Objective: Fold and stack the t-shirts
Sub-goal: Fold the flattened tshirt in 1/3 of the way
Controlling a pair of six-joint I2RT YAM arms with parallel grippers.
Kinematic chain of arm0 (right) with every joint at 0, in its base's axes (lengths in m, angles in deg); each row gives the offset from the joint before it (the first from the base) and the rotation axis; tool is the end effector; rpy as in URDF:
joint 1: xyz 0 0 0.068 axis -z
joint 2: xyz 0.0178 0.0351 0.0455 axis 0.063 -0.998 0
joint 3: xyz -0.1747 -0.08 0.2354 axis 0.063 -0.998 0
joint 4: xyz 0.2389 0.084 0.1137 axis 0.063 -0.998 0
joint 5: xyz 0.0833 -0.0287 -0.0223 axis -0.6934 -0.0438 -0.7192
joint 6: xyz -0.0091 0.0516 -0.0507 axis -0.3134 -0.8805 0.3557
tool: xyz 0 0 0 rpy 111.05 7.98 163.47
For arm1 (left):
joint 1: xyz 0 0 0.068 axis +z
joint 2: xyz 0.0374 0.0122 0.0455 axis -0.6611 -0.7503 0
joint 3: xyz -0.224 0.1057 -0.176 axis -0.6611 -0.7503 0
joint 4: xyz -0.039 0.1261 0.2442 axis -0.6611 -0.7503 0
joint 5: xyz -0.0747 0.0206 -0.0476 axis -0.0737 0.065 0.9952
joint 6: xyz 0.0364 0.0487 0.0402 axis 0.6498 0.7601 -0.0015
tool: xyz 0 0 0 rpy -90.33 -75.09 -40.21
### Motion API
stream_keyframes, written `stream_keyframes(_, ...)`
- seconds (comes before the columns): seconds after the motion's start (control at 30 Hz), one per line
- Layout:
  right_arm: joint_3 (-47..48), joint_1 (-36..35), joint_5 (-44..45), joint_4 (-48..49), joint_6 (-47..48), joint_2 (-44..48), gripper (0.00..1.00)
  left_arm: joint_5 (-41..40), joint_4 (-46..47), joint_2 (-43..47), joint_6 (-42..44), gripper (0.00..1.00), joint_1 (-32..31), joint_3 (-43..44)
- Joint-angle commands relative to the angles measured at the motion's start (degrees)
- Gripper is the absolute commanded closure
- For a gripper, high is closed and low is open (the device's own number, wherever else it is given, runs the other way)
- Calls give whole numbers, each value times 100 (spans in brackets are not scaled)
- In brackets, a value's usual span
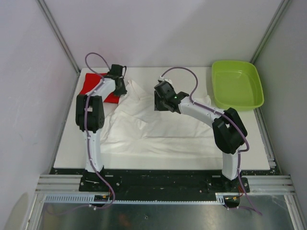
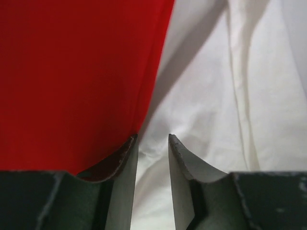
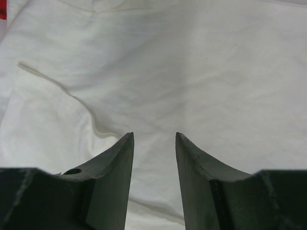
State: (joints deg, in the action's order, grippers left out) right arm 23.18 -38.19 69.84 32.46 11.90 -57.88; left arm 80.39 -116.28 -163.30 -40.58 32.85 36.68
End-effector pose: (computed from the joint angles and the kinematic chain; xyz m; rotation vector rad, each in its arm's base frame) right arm 0.3663 0.3125 0.2488 -0.1598 2.3885 0.3818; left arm 0.5284 -0.0700 0.1826 -0.3126 2.5332 0.0043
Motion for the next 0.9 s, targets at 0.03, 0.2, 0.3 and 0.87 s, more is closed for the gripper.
stream_keyframes(0.03,-30,52,-34,186,165,178,55,60,33,-158,-64,64,272,460)
stream_keyframes(0.2,-65,65,-67,210,190,73,56,21,5,-255,1,62,480,680)
stream_keyframes(0.3,-78,104,-103,212,196,10,56,9,-69,-379,61,62,584,857)
stream_keyframes(0.87,-189,301,-124,182,165,3,57,537,-285,-640,313,63,696,1074)
